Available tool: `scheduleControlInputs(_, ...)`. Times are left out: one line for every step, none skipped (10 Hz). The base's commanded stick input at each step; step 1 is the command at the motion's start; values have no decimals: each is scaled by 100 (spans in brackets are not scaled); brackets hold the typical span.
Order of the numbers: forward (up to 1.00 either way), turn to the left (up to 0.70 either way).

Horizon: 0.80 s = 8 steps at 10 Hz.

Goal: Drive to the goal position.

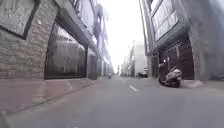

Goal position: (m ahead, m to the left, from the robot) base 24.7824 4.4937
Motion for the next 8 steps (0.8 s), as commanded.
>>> scheduleControlInputs(100,0)
scheduleControlInputs(100,0)
scheduleControlInputs(100,0)
scheduleControlInputs(100,0)
scheduleControlInputs(100,0)
scheduleControlInputs(100,0)
scheduleControlInputs(100,0)
scheduleControlInputs(100,0)
